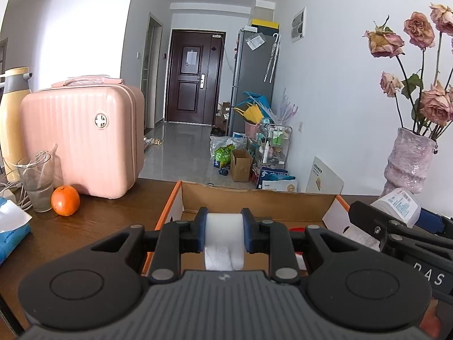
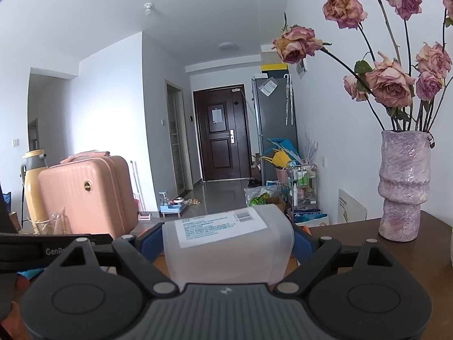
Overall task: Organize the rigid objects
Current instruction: 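Carry the white ring with the left tool while the right tool carries the jug over the box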
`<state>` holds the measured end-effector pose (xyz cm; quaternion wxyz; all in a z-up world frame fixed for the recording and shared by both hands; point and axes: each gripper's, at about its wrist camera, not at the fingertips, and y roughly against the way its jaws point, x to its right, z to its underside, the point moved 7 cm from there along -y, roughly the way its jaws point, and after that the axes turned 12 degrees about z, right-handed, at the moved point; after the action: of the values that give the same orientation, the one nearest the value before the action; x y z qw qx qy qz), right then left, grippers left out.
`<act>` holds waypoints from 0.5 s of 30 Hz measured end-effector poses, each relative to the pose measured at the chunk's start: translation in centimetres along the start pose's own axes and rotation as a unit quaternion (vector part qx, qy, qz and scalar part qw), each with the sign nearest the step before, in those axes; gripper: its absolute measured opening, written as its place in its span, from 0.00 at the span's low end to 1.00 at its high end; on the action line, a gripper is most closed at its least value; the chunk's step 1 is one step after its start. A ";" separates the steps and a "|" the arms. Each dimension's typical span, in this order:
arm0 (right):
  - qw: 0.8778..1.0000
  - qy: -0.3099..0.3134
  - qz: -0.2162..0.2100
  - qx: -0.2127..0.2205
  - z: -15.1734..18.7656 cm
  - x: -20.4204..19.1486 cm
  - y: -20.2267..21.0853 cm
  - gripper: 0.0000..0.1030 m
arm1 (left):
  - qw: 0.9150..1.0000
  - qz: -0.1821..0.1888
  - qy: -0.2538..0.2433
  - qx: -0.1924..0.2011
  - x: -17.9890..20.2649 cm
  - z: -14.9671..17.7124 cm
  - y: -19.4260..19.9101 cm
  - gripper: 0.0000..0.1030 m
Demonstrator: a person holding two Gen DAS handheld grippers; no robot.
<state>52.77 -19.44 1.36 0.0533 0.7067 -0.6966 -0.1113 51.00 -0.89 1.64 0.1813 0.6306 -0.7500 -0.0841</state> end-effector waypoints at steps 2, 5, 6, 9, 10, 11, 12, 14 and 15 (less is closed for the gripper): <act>1.000 0.002 0.001 -0.002 -0.1 -0.1 -0.7 0.86 | 1.000 -0.002 0.000 0.000 -0.1 -0.2 -0.6 0.24; 1.000 0.005 0.003 -0.004 -0.2 -0.2 -1.6 0.86 | 1.000 -0.003 0.001 -0.001 -0.2 -0.5 -1.5 0.24; 1.000 0.006 0.004 -0.005 -0.3 -0.2 -2.0 0.86 | 1.000 -0.003 0.001 -0.001 -0.3 -0.6 -1.9 0.24; 1.000 0.009 0.006 -0.007 -0.4 -0.3 -3.0 0.86 | 1.000 -0.003 0.000 -0.002 -0.5 -0.9 -2.9 0.24; 1.000 0.011 0.007 -0.007 -0.4 -0.3 -3.4 0.86 | 1.000 -0.003 -0.001 -0.003 -0.5 -1.0 -3.3 0.24; 1.000 0.012 0.008 -0.007 -0.5 -0.3 -3.7 0.86 | 1.000 -0.003 -0.001 -0.004 -0.5 -1.0 -3.6 0.24; 1.000 0.013 0.008 -0.007 -0.5 -0.4 -4.0 0.86 | 1.000 -0.003 -0.002 -0.004 -0.6 -1.1 -3.9 0.24; 1.000 0.014 0.009 -0.009 -0.5 -0.3 -4.7 0.86 | 1.000 -0.004 -0.004 -0.005 -0.6 -1.2 -4.5 0.24; 1.000 0.015 0.010 -0.010 -0.5 -0.3 -5.1 0.86 | 1.000 -0.004 -0.005 -0.006 -0.7 -1.3 -4.8 0.24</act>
<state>57.83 -19.03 0.73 0.0722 0.7010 -0.7014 -0.1069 55.94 -1.02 0.99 0.1806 0.6324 -0.7476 -0.0924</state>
